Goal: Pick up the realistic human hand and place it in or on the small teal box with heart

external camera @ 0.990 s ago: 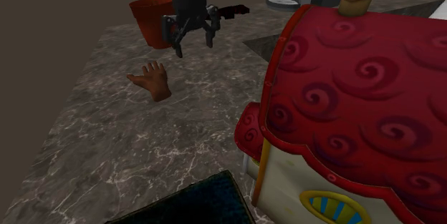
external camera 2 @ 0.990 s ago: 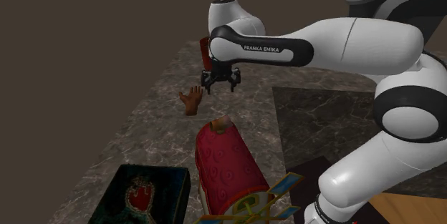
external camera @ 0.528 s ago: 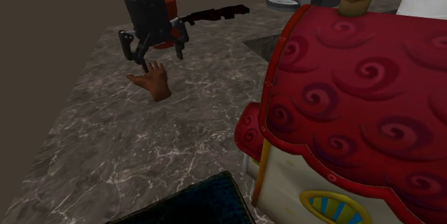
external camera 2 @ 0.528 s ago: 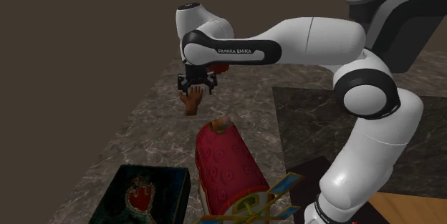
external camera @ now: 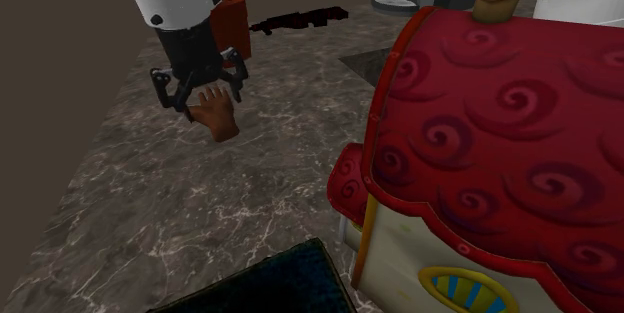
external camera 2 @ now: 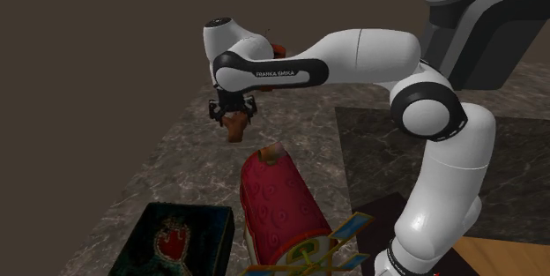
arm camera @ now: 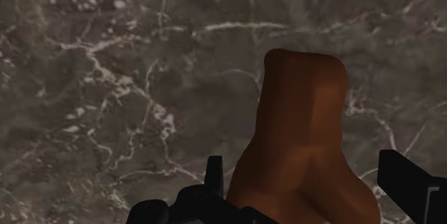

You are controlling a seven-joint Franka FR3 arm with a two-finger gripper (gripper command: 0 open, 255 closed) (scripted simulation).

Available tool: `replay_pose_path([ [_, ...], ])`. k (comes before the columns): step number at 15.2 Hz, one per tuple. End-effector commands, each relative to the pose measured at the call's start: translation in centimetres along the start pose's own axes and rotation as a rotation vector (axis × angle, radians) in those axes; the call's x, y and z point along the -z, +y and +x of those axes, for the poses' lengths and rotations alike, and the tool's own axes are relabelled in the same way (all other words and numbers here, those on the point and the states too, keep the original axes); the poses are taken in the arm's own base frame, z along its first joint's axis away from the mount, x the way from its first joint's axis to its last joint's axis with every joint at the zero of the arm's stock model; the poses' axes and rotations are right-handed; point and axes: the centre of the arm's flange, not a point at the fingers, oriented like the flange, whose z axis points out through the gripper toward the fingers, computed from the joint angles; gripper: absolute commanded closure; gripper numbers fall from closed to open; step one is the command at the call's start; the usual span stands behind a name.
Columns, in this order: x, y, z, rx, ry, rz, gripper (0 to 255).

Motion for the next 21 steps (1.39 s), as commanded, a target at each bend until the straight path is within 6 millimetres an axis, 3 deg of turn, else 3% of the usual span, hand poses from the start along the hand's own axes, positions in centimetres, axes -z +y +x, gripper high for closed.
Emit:
replay_pose_path([
  [1,-1.0,0.0,-0.1,0.0,0.0,0.0,0],
  [9,-1.3,0.0,-0.1,0.0,0.0,0.0,0],
  [10,-1.3,0.0,-0.1,0.0,0.0,0.0,255],
  [19,-1.3,0.0,-0.1,0.0,0.0,0.0,255],
  [21,-0.3,0.1,0.0,0.0,0.0,0.0,255],
])
